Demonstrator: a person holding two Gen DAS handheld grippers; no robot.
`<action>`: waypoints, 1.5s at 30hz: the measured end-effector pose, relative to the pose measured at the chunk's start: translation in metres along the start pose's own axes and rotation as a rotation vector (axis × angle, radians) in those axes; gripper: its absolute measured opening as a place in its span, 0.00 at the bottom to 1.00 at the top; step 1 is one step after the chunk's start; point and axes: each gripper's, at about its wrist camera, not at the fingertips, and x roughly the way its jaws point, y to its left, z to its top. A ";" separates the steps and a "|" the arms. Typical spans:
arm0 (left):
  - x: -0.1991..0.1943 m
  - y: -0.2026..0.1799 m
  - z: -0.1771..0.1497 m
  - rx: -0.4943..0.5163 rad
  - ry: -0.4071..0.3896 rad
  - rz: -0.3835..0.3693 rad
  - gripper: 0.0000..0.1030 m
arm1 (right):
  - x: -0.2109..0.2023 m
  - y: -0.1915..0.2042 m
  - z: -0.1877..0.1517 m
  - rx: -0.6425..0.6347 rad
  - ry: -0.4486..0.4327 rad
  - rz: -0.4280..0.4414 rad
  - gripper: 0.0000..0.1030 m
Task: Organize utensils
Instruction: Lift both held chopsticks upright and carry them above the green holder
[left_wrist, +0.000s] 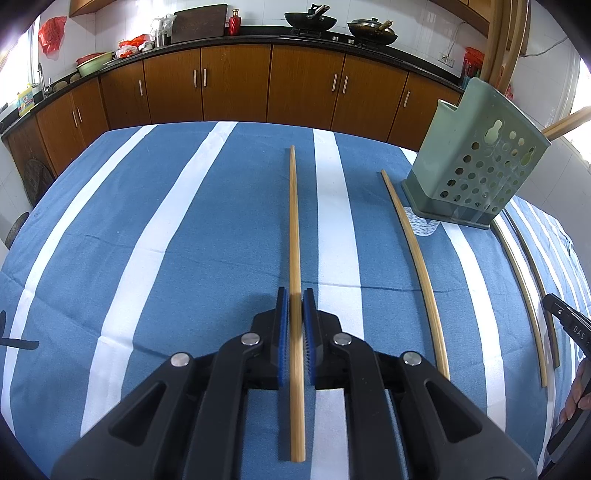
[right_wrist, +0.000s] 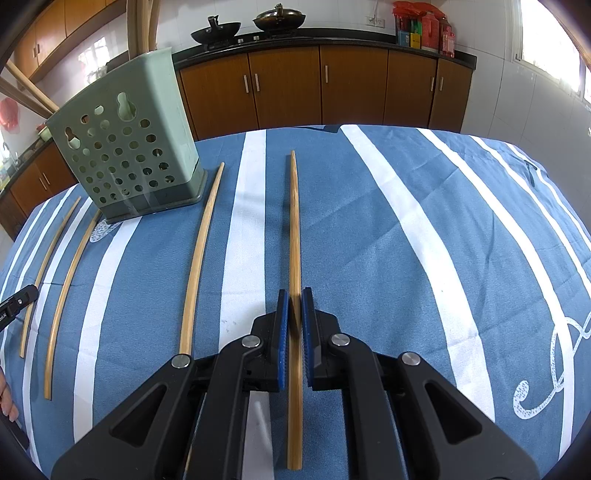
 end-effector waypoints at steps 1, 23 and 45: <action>0.000 0.000 0.000 0.000 0.000 0.000 0.11 | 0.000 0.000 0.000 0.000 0.000 0.000 0.08; -0.011 -0.006 -0.014 0.038 0.005 0.005 0.10 | -0.008 0.000 -0.009 -0.011 0.002 0.039 0.08; -0.099 -0.011 0.033 0.005 -0.269 -0.059 0.07 | -0.089 -0.011 0.022 0.047 -0.351 0.126 0.07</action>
